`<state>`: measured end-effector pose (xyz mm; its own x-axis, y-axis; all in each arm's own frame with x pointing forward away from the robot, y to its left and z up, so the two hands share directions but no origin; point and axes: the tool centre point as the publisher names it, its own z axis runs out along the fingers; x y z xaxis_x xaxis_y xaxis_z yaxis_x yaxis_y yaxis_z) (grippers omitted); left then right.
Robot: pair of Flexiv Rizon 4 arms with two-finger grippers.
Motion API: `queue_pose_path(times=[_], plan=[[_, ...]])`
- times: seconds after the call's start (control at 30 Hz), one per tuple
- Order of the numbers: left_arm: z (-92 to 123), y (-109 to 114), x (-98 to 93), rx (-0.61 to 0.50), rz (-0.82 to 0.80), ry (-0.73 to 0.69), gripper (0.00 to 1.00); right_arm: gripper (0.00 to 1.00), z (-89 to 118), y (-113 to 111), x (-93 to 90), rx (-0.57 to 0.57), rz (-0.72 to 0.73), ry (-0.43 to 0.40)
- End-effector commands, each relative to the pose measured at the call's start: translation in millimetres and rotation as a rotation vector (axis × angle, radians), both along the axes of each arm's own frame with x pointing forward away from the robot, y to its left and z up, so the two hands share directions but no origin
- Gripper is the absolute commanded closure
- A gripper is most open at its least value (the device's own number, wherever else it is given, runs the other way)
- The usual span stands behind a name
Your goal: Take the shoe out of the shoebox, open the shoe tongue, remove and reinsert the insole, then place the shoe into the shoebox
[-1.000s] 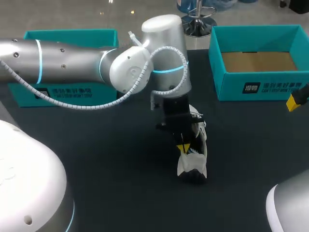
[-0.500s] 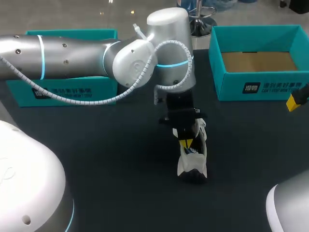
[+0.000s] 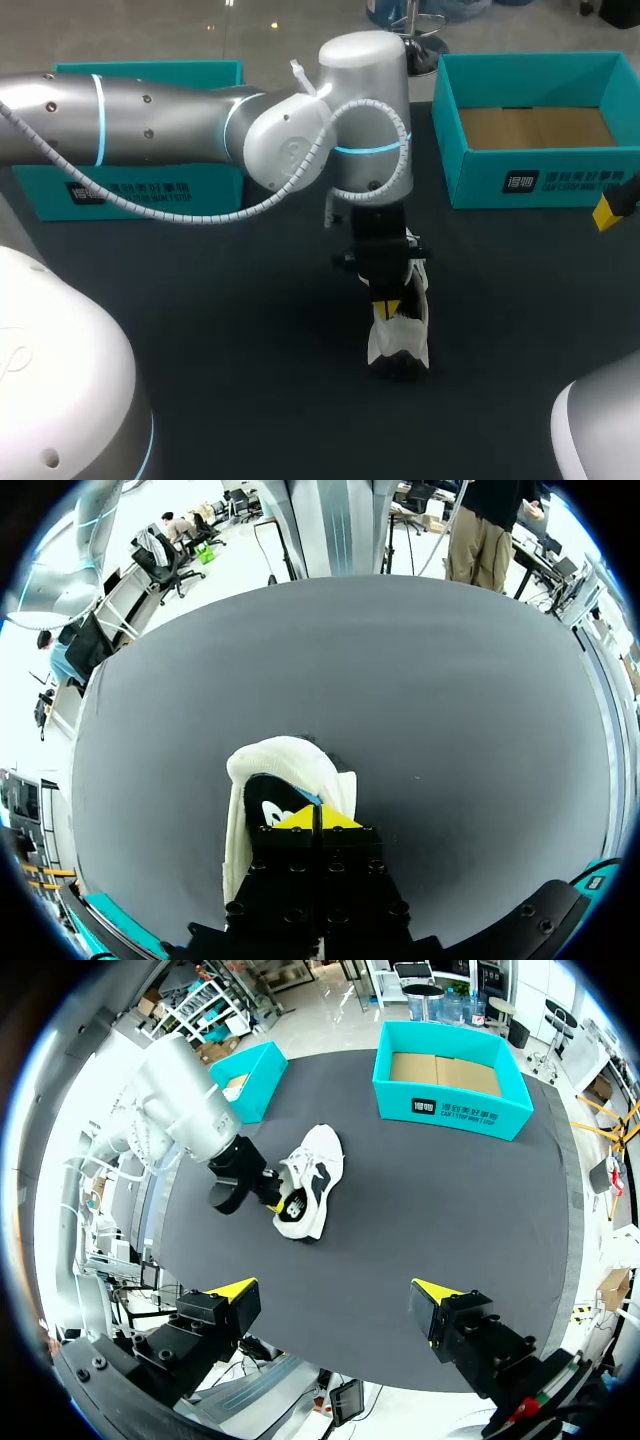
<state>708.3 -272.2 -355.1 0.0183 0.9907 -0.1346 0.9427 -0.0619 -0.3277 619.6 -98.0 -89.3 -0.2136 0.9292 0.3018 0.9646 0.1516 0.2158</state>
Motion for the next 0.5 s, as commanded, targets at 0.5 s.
queue_pose_path(times=[0.5], plan=[[5.9, -6.8, -5.2, -0.011, -0.047, -0.014, 1.0, 0.0, 1.9, 0.7, 2.9, -0.003, 0.001, 0.007]])
